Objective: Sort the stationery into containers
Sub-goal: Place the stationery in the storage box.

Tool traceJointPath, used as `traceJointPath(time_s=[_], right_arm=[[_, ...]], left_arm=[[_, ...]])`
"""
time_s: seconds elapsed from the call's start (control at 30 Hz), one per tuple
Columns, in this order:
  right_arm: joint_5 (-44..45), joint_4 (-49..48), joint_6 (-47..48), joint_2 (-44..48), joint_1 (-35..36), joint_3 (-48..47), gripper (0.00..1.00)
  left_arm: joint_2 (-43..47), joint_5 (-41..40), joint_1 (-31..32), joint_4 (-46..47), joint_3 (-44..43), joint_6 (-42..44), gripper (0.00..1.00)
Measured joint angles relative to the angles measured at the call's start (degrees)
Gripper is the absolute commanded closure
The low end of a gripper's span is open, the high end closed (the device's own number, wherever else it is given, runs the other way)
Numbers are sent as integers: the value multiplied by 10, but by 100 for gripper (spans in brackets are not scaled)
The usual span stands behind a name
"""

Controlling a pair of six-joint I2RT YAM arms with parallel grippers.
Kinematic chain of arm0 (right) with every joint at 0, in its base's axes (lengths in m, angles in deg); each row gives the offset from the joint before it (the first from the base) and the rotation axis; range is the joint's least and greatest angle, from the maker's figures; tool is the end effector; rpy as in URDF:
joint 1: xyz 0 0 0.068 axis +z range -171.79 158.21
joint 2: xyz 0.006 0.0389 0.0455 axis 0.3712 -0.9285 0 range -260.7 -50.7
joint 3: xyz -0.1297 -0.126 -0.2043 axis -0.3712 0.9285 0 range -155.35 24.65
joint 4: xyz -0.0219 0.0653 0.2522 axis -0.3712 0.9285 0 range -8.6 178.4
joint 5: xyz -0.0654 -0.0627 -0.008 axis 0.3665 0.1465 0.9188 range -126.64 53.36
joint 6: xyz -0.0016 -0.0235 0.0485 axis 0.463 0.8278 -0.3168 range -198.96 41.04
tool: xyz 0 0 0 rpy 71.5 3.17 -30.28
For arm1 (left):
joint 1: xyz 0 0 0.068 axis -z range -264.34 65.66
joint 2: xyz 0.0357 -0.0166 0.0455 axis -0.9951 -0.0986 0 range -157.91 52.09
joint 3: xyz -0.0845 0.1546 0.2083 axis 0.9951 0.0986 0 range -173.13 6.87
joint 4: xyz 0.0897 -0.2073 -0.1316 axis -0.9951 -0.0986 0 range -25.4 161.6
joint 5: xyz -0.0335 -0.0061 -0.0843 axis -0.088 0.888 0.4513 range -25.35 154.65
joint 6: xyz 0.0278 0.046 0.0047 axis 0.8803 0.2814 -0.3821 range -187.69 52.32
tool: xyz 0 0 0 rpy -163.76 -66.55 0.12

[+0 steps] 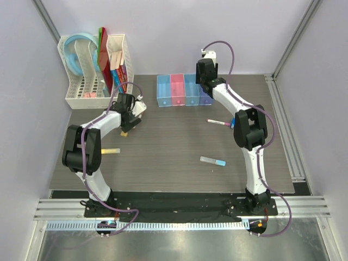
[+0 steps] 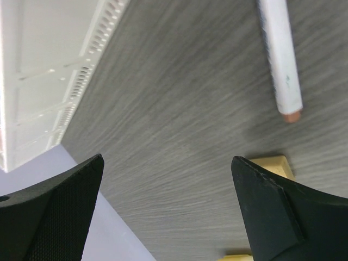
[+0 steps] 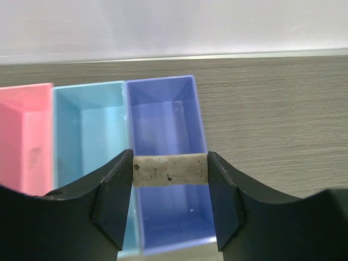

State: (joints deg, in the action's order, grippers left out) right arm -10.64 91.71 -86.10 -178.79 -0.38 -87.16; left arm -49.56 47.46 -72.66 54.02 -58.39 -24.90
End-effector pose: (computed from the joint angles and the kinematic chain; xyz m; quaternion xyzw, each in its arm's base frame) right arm 0.4988 0.1787 0.2628 0.0143 0.8372 -0.0592 0.5434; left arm 0.3641 -0.0646 0.1877 0.3892 0.8573 0.2188 0.2564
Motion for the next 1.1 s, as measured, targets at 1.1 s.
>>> traceJointPath(time_s=[1.1], right_arm=[[-28, 0, 25, -62, -12, -20, 51]], left_arm=[[56, 80, -14, -107, 24, -3, 0]])
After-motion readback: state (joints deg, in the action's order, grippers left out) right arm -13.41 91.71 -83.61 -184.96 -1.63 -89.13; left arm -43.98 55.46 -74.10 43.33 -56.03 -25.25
